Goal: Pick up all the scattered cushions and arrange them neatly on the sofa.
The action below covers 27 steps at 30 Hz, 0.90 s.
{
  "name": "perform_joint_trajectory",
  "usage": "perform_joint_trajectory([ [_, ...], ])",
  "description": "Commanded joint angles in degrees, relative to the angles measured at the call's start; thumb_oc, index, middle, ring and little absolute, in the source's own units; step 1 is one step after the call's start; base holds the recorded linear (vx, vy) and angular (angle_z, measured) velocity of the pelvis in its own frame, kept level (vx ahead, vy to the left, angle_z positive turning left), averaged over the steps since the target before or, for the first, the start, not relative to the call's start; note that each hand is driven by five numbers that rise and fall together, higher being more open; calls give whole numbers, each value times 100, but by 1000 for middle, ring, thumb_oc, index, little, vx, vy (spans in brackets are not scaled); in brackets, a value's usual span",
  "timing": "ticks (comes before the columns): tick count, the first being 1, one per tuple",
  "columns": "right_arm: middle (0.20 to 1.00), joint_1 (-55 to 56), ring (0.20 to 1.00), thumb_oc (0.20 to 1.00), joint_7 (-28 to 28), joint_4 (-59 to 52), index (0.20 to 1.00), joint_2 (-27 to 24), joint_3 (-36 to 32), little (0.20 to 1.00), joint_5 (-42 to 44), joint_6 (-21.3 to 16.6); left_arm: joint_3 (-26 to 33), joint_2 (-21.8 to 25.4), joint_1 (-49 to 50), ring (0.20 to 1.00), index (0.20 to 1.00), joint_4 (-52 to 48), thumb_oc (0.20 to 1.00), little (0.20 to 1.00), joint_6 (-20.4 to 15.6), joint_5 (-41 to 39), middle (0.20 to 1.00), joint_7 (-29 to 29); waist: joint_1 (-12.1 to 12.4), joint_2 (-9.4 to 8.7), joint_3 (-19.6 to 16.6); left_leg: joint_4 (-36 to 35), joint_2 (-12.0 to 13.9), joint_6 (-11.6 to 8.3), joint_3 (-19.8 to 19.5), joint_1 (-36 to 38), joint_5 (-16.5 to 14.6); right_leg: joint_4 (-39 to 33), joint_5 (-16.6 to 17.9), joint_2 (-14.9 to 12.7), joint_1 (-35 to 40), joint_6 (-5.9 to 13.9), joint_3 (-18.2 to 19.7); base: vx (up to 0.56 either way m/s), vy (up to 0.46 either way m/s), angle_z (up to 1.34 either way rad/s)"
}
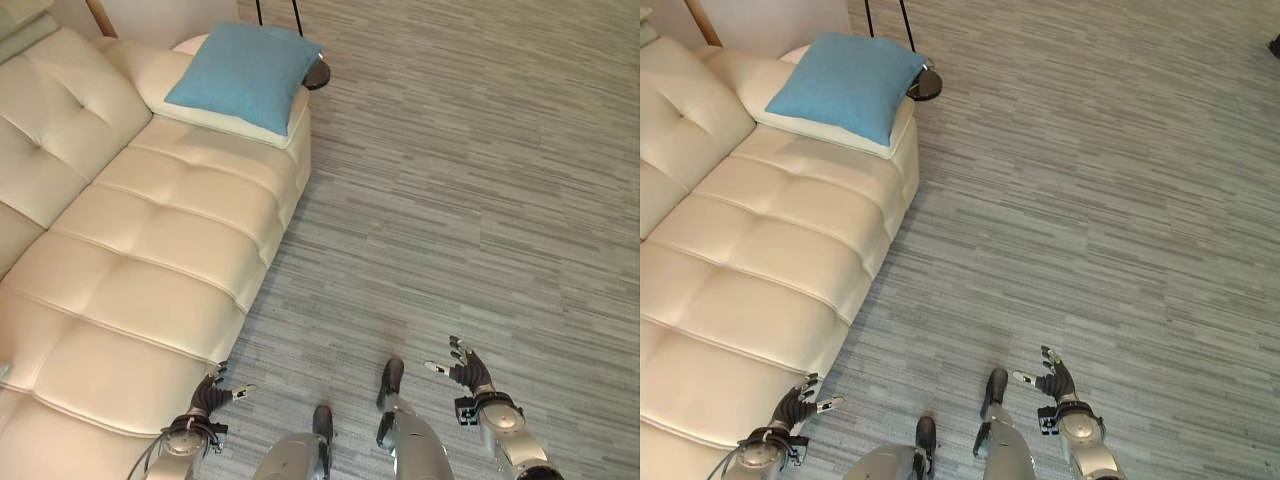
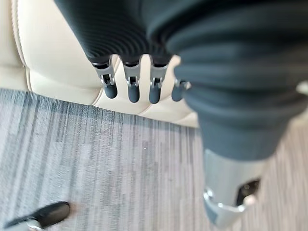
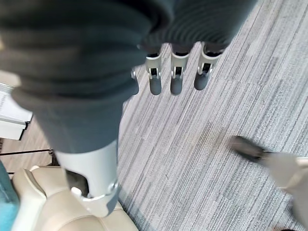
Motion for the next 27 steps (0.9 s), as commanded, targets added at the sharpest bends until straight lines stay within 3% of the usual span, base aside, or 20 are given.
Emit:
perform_joint_trajectory([
  [1,1000,28,1000,1000,-99,-324,1000,-188,-59,1000,15,-170,-71,248,129,1000,1000,-519,1000,1000,-221,98,1000,126,-20,28,-130,-630,540,-684,-771,1307,-510,-100,572,110,719,66,-114,488,-234,80],
  [3,1000,80,1000,1000,-108,-309,1000,-198,-63,1000,24,-176,-91,221,153,1000,1000,-488,1000,1000,-222,108,1000,128,-50,56,-167,-647,663,-734,-784,1455,-549,16,585,95,777,34,-166,367,-205,67],
  [4,1000,102,1000,1000,-115,-303,1000,-242,-90,1000,21,-197,-123,148,177,1000,1000,-435,1000,1000,-213,81,1000,116,-85,170,-251,-613,964,-877,-782,1602,-452,279,480,167,853,-39,-255,391,-271,44],
  [7,1000,186,1000,1000,-104,-377,1000,-292,-142,1000,78,-239,-118,115,223,1000,1000,-470,1000,1000,-206,37,1000,84,-142,285,-330,-189,1289,-1083,-841,1397,350,483,148,295,1031,-261,-323,383,-297,46],
  [8,1000,183,1000,1000,-122,-369,1000,-344,-170,1000,126,-250,-148,109,214,1000,1000,-523,1000,1000,-208,17,1000,26,-119,321,-291,347,1464,-1051,-672,1171,744,534,-91,402,1233,-416,-314,279,-204,31],
  [11,1000,211,1000,1000,-163,-317,1000,-394,-257,1000,132,-220,-169,93,159,1000,1000,-522,1000,1000,-183,-9,1000,-1,-142,248,-246,991,1734,-862,-231,681,959,591,-418,464,1509,-620,-264,352,-235,3],
  [12,1000,201,1000,1000,-168,-281,1000,-441,-289,1000,126,-205,-179,89,92,1000,1000,-483,1000,1000,-201,-29,1000,-7,-102,202,-199,1021,1493,-756,-151,360,606,541,-546,493,1739,-635,-125,282,-130,-25],
  [13,1000,201,1000,1000,-168,-281,1000,-441,-290,1000,126,-205,-180,89,91,1000,1000,-482,1000,1000,-201,-29,1000,-7,-99,206,-195,1034,1497,-756,-150,359,597,545,-549,496,1741,-634,-124,294,-83,0],
  [14,1000,183,1000,1000,-182,-250,1000,-470,-303,1000,131,-225,-200,77,70,1000,1000,-471,1000,1000,-222,-27,1000,-18,-66,177,-189,989,1260,-720,-148,106,336,494,-590,471,1830,-603,-84,417,-46,-37],
  [15,1000,155,1000,1000,-242,-240,1000,-496,-348,1000,155,-257,-244,56,41,1000,1000,-445,1000,1000,-240,-24,1000,-33,50,159,-164,594,693,-685,-46,-516,202,309,-680,570,2159,-574,-44,418,-47,-5],
  [16,1000,156,1000,1000,-242,-240,1000,-496,-349,1000,155,-257,-245,56,41,1000,1000,-444,1000,1000,-240,-24,1000,-33,53,157,-160,589,691,-684,-43,-508,202,308,-681,568,2165,-573,-42,559,-21,-6],
  [17,1000,130,1000,1000,-286,-181,1000,-460,-313,1000,146,-268,-226,61,65,1000,1000,-462,1000,1000,-241,13,1000,-8,220,190,-173,34,400,-722,-17,-792,651,125,-731,785,2455,-551,18,387,5,9],
  [19,1000,100,1000,1000,-431,-91,1000,-392,-347,1000,71,-208,-227,70,122,1000,1000,-465,1000,1000,-128,130,1000,31,514,216,-193,-401,221,-875,-86,-1314,1242,6,-932,1096,2958,-540,266,719,71,-18],
  [20,1000,141,1000,1000,-250,-257,1000,-340,-283,1000,7,-181,-155,152,232,1000,1000,-556,1000,1000,-134,128,1000,23,616,156,-263,-252,363,-752,-192,-1164,1148,171,-1266,1034,3244,-505,370,787,183,-74],
  [21,1000,174,1000,1000,-195,-251,1000,-317,-233,1000,-41,-180,-133,154,299,1000,1000,-533,1000,1000,-156,88,1000,14,643,110,-322,-107,297,-653,-247,-1153,1073,266,-1248,936,3280,-473,415,819,295,-107],
  [22,1000,230,1000,1000,-141,-310,1000,-281,-220,1000,-157,-200,-76,183,314,1000,1000,-475,1000,1000,-145,69,1000,-2,662,-16,-370,19,195,-542,-259,-894,845,791,-909,605,3191,-248,311,453,214,-100],
  [23,1000,229,1000,1000,-141,-310,1000,-282,-222,1000,-157,-199,-77,182,312,1000,1000,-475,1000,1000,-145,69,1000,-2,665,-12,-381,3,200,-542,-259,-903,863,786,-895,610,3175,-250,313,487,279,-63],
  [24,1000,171,1000,1000,-102,-422,1000,-274,-200,1000,-162,-201,-29,254,288,1000,1000,-471,1000,1000,-141,-11,1000,-3,618,1,-279,46,150,-368,-265,-633,641,1916,-126,321,2637,-116,406,300,201,-66],
  [25,1000,136,1000,1000,-99,-452,1000,-270,-154,1000,-165,-244,-12,295,280,1000,1000,-484,1000,1000,-154,-39,1000,17,572,49,-245,31,181,-295,-288,-484,564,2418,202,263,2293,-121,443,422,253,-61],
  [27,1000,100,1000,1000,-88,-501,1000,-237,-99,1000,-193,-220,18,345,233,1000,1000,-501,1000,1000,-154,-55,1000,55,506,178,-167,20,286,-208,-389,-200,435,2943,108,173,1839,-304,298,481,79,21],
])
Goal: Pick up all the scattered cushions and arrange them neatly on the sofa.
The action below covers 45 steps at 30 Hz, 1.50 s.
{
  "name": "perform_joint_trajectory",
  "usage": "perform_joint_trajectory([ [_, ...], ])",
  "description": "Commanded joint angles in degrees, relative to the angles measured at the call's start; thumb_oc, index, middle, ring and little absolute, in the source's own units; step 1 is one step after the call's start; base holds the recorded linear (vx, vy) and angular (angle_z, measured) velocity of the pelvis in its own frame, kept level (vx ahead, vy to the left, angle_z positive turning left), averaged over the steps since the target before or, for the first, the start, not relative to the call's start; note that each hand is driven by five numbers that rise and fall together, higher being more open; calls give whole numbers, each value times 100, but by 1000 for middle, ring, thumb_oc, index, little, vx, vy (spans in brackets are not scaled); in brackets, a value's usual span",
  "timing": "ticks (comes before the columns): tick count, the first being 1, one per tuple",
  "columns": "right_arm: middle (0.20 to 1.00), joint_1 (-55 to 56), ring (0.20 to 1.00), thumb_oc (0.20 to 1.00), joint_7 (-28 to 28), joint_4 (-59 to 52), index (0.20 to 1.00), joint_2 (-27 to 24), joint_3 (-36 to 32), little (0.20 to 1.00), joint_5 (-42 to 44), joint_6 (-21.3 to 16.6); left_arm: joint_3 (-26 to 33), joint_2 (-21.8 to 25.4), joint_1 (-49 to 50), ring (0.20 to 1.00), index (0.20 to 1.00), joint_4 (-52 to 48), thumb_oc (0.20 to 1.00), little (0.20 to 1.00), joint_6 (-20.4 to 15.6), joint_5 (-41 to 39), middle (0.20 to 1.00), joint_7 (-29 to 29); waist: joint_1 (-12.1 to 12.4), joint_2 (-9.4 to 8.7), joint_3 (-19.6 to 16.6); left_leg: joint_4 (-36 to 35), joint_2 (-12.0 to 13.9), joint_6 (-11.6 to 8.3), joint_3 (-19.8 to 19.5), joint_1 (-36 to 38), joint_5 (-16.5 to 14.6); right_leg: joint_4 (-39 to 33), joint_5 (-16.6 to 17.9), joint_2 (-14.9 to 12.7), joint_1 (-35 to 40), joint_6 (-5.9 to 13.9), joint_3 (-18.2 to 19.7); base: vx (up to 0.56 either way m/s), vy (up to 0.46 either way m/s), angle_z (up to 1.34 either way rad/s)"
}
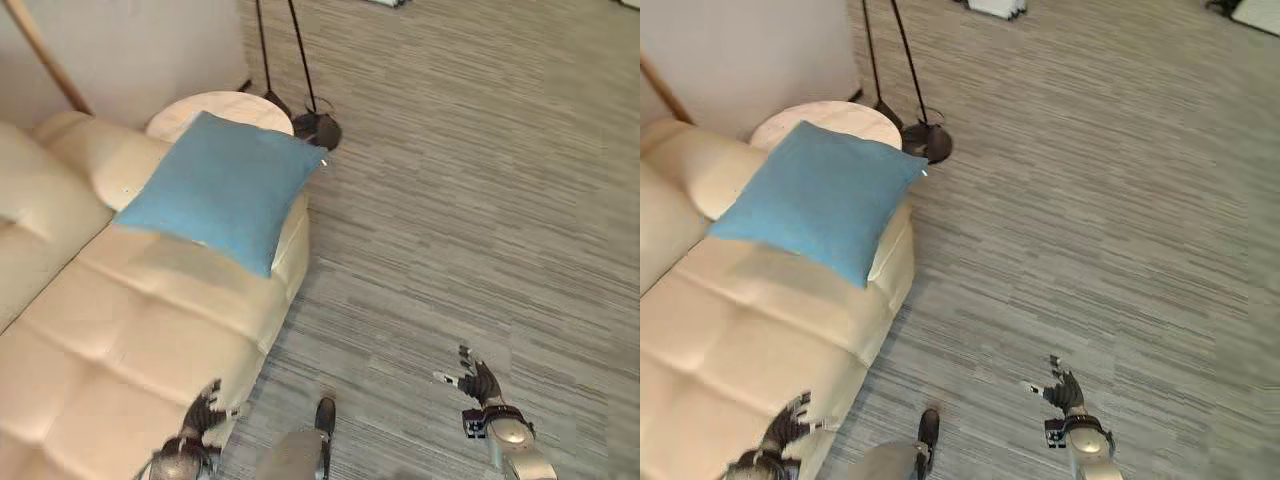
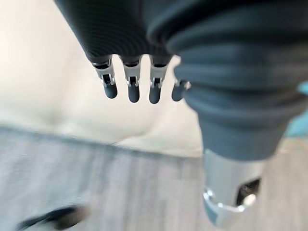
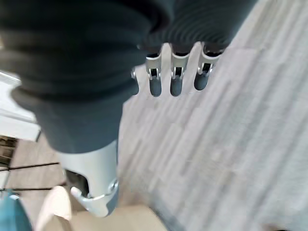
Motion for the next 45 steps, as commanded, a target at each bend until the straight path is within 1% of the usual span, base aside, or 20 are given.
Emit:
perform_joint_trajectory([
  [1,1000,-422,1000,1000,66,49,1000,-220,77,1000,-22,-202,77,144,145,1000,1000,-263,1000,1000,-214,-86,1000,134,149,136,229,463,638,-96,-167,284,-873,-3480,984,107,649,-133,-457,949,-227,34],
  [2,1000,-459,1000,1000,83,24,1000,-238,88,1000,24,-152,98,61,168,1000,1000,-144,1000,1000,-183,-56,1000,159,9,174,255,246,745,-281,-359,917,-1206,-4626,1147,49,312,56,-457,1279,-509,25],
  [3,1000,-378,1000,1000,13,-35,1000,-252,13,1000,-17,-137,69,-58,148,1000,1000,-38,1000,1000,-230,40,1000,233,-154,220,232,74,873,-478,-718,1334,-1344,-5148,1422,144,130,280,115,1386,-824,10],
  [4,1000,-342,1000,1000,30,-19,1000,-232,28,1000,-29,-152,2,-117,165,1000,1000,144,1000,1000,-240,109,1000,258,-185,131,63,-82,1146,-715,-935,1642,-1150,-5042,1469,88,237,267,-26,1010,-707,102],
  [9,1000,-403,1000,1000,-14,1,1000,-351,-2,1000,17,-174,-108,-252,49,1000,1000,275,1000,1000,-209,13,1000,207,-284,190,-24,278,1506,-881,-896,1342,-440,-5056,1233,245,603,104,-323,252,-298,118],
  [12,1000,-416,1000,1000,-40,103,1000,-431,-69,1000,16,-177,-186,-350,-79,1000,1000,347,1000,1000,-221,-94,1000,145,-327,245,-125,137,1621,-860,-425,1250,-415,-5108,1014,216,897,12,-671,144,-220,76],
  [13,1000,-430,1000,1000,-51,123,1000,-475,-90,1000,2,-190,-227,-366,-121,1000,1000,374,1000,1000,-226,-98,1000,129,-319,271,-146,55,1568,-843,-287,1226,-503,-5151,963,223,1010,6,-783,163,-213,78],
  [14,1000,-417,1000,1000,-53,148,1000,-508,-146,1000,13,-194,-269,-396,-164,1000,1000,440,1000,1000,-229,-104,1000,101,-318,257,-212,-114,1311,-770,16,1055,-681,-5325,905,222,1229,5,-950,123,-150,105],
  [15,1000,-417,1000,1000,-53,148,1000,-508,-146,1000,13,-194,-269,-396,-164,1000,1000,440,1000,1000,-229,-104,1000,101,-318,257,-212,-114,1311,-770,16,1055,-681,-5325,905,222,1229,5,-950,111,-117,121],
  [18,1000,-384,1000,1000,-37,371,1000,-451,-218,1000,30,-184,-133,-390,-81,1000,1000,533,1000,1000,-244,-117,1000,123,-221,219,-249,-153,1051,-704,521,833,-727,-5492,856,305,1542,-23,-1142,118,-71,111],
  [20,1000,-381,1000,1000,-11,454,1000,-420,-210,1000,-36,-133,-6,-378,92,1000,1000,550,1000,1000,-211,-166,1000,105,-97,195,-285,-248,863,-664,357,850,-682,-5593,888,361,1707,-35,-1126,147,-32,80],
  [24,1000,-405,1000,1000,9,576,1000,-411,-151,1000,-100,-106,114,-383,242,1000,1000,646,1000,1000,-175,-195,1000,84,45,180,-308,-441,749,-617,206,989,-641,-5720,905,440,1855,-49,-1080,52,24,-12],
  [26,1000,-460,1000,1000,12,648,1000,-390,-54,1000,-142,-86,122,-372,267,1000,1000,621,1000,1000,-181,-238,1000,80,185,123,-312,-571,584,-609,-237,895,-543,-5873,988,533,1815,-30,-936,-2,51,-65],
  [28,1000,-542,1000,1000,6,742,1000,-386,44,1000,-159,-81,167,-302,229,1000,1000,599,1000,1000,-199,-307,1000,114,311,7,-162,-8,389,-645,-683,548,-582,-5762,968,565,1687,-87,-700,-37,63,-39],
  [31,1000,-590,1000,1000,-21,934,1000,-433,97,1000,-198,-44,79,-280,104,1000,1000,731,1000,1000,-189,-288,1000,81,443,-57,-31,464,197,-687,-975,198,-693,-5719,921,583,1612,-91,-626,-68,56,-2],
  [36,1000,-622,1000,1000,-2,1051,1000,-379,73,1000,-156,-42,206,-233,116,1000,1000,870,1000,1000,-173,-337,1000,90,626,-142,-100,424,214,-567,-1128,325,-806,-5454,846,510,1693,-54,-884,85,65,19],
  [39,1000,-664,1000,1000,20,1061,1000,-346,41,1000,-179,-22,366,-158,200,1000,1000,871,1000,1000,-149,-390,1000,89,739,-110,-116,236,227,-449,-1256,541,-812,-4909,795,269,1640,-32,-975,115,79,35],
  [41,1000,-676,1000,1000,2,981,1000,-323,-2,1000,-161,-40,349,-135,204,1000,1000,910,1000,1000,-161,-366,1000,113,709,-55,-120,110,226,-406,-1430,708,-775,-4582,821,250,1507,-41,-808,120,50,15],
  [43,1000,-630,1000,1000,-45,833,1000,-373,-86,1000,-126,-52,288,-140,261,1000,1000,788,1000,1000,-211,-305,1000,147,553,34,-153,-192,193,-405,-1756,1007,-673,-4625,788,461,1236,-89,-357,185,23,37],
  [45,1000,-631,1000,1000,-44,832,1000,-374,-87,1000,-126,-52,288,-140,260,1000,1000,788,1000,1000,-211,-305,1000,147,534,29,-170,-207,185,-404,-1774,988,-644,-4642,807,451,1224,-85,-374,160,-59,93],
])
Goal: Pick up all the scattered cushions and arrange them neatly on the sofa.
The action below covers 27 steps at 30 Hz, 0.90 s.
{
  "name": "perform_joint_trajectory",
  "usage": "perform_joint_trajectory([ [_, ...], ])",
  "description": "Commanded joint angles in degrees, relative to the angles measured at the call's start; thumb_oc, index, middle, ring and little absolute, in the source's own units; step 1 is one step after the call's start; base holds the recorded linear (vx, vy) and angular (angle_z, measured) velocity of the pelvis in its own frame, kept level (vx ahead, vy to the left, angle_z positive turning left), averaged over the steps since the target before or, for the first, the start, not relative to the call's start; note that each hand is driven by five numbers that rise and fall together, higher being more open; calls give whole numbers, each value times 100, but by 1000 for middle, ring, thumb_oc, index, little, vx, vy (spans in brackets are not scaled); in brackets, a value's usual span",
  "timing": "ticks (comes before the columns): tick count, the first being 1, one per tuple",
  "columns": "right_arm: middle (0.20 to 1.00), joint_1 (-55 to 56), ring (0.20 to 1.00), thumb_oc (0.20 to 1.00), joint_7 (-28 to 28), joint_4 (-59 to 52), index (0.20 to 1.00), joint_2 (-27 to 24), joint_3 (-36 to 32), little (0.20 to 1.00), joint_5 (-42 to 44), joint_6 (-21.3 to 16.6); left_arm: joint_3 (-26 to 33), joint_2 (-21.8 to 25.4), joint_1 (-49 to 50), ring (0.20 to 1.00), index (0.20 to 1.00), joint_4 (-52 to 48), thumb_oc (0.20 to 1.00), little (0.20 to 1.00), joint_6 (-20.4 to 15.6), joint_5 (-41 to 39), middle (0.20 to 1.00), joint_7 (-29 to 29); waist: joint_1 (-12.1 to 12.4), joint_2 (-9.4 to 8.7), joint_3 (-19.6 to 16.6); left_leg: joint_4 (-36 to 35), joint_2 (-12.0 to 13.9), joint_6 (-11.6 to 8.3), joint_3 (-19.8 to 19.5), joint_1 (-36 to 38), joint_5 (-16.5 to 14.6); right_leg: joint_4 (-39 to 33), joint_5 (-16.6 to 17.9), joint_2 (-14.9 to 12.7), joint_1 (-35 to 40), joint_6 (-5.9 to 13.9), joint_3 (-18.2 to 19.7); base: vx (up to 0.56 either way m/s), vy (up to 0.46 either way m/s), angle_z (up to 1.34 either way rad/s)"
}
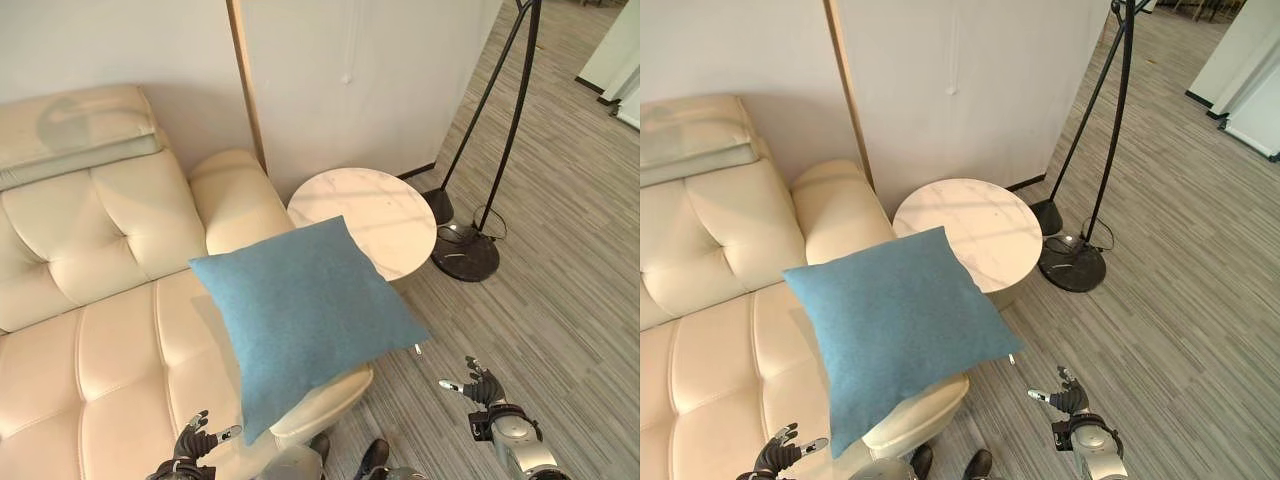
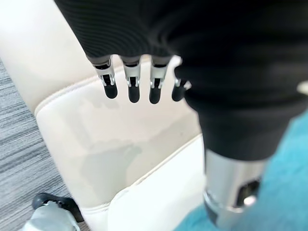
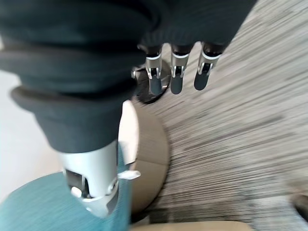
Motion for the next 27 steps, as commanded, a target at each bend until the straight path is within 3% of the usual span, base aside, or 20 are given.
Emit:
perform_joint_trajectory([
  [1,1000,52,1000,1000,-197,-459,1000,-220,-345,1000,88,-193,-179,150,-294,1000,1000,-209,1000,1000,-261,13,1000,96,-321,72,-5,-590,-103,-641,-537,712,-50,-1107,703,162,-53,503,527,226,-122,121],
  [5,1000,-4,1000,1000,-233,-534,1000,-289,-364,1000,78,-211,-261,57,-437,1000,1000,-137,1000,1000,-318,5,1000,123,-353,-16,-40,-717,-60,-837,-577,751,-113,-1687,885,71,264,558,264,171,-170,173],
  [9,1000,-219,1000,1000,-295,-609,1000,-438,-313,1000,169,-237,-249,47,-506,1000,1000,-353,1000,1000,-342,-167,1000,164,-295,-112,-18,-343,73,-965,-333,322,-176,-1956,846,140,535,530,342,77,-154,88],
  [12,1000,-378,1000,1000,-329,-573,1000,-526,-276,1000,295,-242,-278,42,-575,1000,1000,-530,1000,1000,-374,-281,1000,182,-275,-109,7,-39,96,-924,-82,-20,-199,-2006,738,145,632,456,261,35,-90,37],
  [14,1000,-467,1000,1000,-352,-486,1000,-543,-283,1000,467,-251,-371,57,-688,1000,1000,-799,1000,1000,-408,-324,1000,173,-371,-68,-38,-134,300,-794,749,-116,-165,-2099,642,156,794,368,-104,102,-56,125],
  [15,1000,-470,1000,1000,-352,-485,1000,-541,-285,1000,467,-251,-371,59,-691,1000,1000,-799,1000,1000,-407,-324,1000,173,-385,-77,-51,-144,285,-790,739,-137,-139,-2100,651,141,774,372,-115,66,-9,106],
  [16,1000,-564,1000,1000,-347,-361,1000,-481,-230,1000,611,-246,-442,82,-799,1000,1000,-831,1000,1000,-410,-362,1000,153,-400,-80,-49,-205,330,-775,1012,-144,-155,-2149,675,166,795,350,-181,31,3,56],
  [21,1000,-788,1000,1000,-288,-27,1000,-210,31,1000,851,-186,-675,89,-1162,1000,1000,-783,1000,1000,-384,-398,1000,195,-438,-154,-65,-441,326,-722,1187,-184,-94,-2233,738,198,684,359,-202,30,15,5],
  [27,1000,-1547,1000,1000,-220,134,1000,357,779,1000,1108,-178,-1312,-150,-2244,1000,1000,-845,1000,1000,-441,-550,1000,404,-478,-194,119,-585,272,-708,1213,-653,102,-2136,864,245,36,362,-40,-81,45,-5],
])
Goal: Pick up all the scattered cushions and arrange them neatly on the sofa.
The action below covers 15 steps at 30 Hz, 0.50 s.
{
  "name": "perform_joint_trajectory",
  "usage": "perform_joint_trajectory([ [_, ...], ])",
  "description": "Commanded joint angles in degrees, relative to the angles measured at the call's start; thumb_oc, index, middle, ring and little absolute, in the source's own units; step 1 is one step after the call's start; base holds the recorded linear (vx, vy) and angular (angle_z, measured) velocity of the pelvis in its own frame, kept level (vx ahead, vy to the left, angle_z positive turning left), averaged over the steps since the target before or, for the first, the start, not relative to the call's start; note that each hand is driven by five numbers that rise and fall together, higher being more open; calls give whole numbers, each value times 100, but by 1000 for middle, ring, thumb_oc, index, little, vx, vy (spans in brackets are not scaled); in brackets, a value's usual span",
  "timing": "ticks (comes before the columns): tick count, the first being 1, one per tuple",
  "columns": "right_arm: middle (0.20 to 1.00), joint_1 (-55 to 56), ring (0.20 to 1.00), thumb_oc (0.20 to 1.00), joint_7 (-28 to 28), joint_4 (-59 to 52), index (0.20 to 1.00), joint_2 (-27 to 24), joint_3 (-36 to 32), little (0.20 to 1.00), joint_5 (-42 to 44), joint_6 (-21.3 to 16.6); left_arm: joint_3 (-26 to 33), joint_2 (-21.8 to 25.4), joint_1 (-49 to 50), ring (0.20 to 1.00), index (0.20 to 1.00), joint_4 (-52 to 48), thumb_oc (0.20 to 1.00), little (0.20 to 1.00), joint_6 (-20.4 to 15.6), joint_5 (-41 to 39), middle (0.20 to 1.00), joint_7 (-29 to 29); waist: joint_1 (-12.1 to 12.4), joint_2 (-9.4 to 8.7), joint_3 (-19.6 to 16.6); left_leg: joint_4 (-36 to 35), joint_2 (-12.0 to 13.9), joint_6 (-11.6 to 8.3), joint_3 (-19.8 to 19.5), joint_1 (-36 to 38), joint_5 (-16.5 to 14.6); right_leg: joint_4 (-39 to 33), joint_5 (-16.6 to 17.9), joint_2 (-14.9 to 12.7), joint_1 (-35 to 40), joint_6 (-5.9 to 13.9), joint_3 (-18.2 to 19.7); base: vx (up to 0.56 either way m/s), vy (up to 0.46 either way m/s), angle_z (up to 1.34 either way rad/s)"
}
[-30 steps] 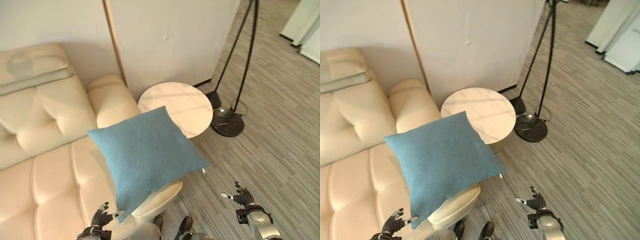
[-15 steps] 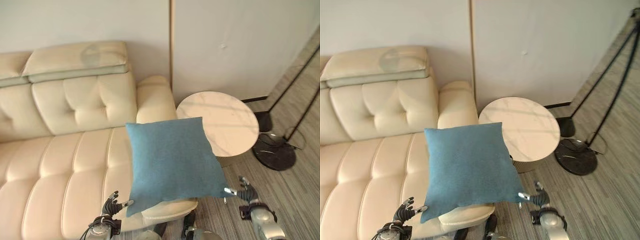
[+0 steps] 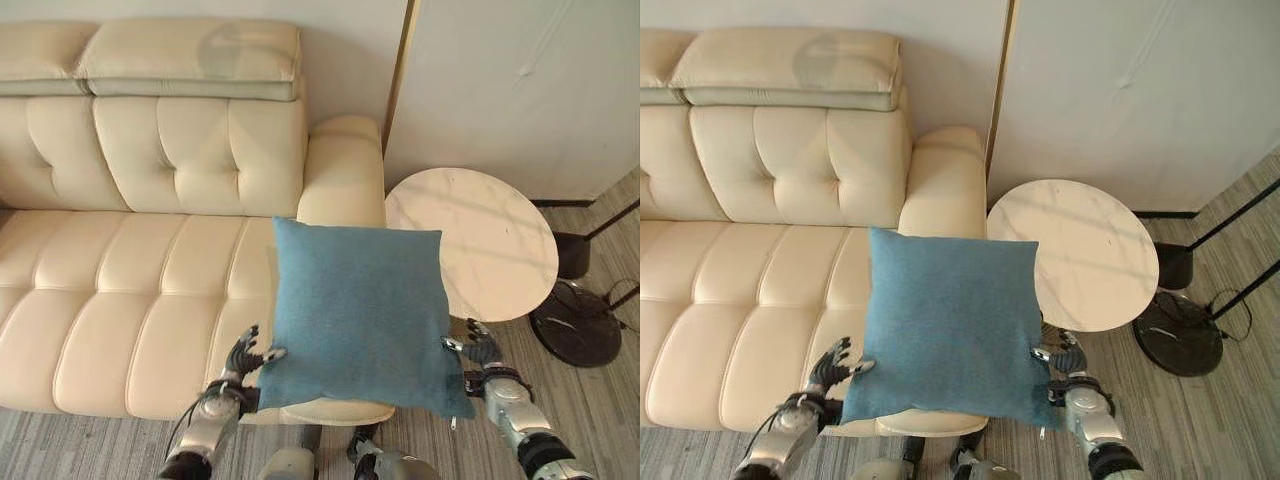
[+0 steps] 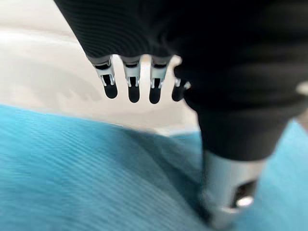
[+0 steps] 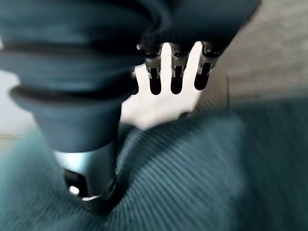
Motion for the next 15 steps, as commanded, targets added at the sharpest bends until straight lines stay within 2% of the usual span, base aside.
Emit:
perform_joint_trajectory([
  [1,501,-228,501,501,114,-294,501,190,470,501,220,-217,-25,-134,-350,1000,1000,-110,1000,1000,-287,-355,1000,187,72,-183,-54,206,-198,-151,77,-83,-340,-163,-113,-245,207,765,706,-126,72,-4],
  [2,200,-472,200,200,133,-485,200,390,690,200,489,-286,-168,-228,-769,200,200,-214,200,200,-373,-553,200,376,57,-190,68,189,-207,-177,64,-158,-276,-147,-61,-239,122,783,794,-99,55,-3],
  [6,200,-396,200,200,237,-885,200,451,786,200,635,-371,-155,-255,-744,200,200,-561,200,200,-479,-743,200,418,33,-204,90,97,-206,-179,80,-64,-251,-193,-21,-229,184,807,910,-28,23,-4],
  [9,200,-52,200,200,401,-1558,200,290,813,200,455,-366,-43,-164,-449,200,200,-1100,200,200,-516,-814,200,331,-20,-210,-2,-40,-190,-172,103,137,-247,-275,18,-214,284,852,998,33,38,-21],
  [10,200,252,200,200,506,-2061,200,107,746,200,259,-376,129,-83,-122,200,200,-1500,200,200,-536,-845,200,255,-45,-217,-74,-52,-177,-158,145,294,-285,-315,41,-201,384,872,1064,29,27,-31],
  [12,200,424,200,200,568,-2323,200,35,693,200,182,-373,210,-62,65,200,200,-1679,200,200,-523,-836,200,218,-55,-219,-114,-61,-168,-150,163,383,-310,-350,57,-193,454,886,1104,2,57,-27],
  [13,200,877,200,200,757,-2979,200,-93,467,200,54,-419,491,18,536,200,200,-2179,200,200,-526,-834,200,107,-104,-208,-191,-39,-159,-119,267,532,-373,-373,107,-194,554,941,1192,-61,94,-29],
  [15,200,1117,200,200,908,-3321,200,-134,362,200,12,-438,637,53,835,200,200,-2464,200,200,-516,-809,200,47,-129,-189,-219,-42,-150,-93,371,608,-392,-336,150,-222,567,995,1229,-115,83,-49],
])
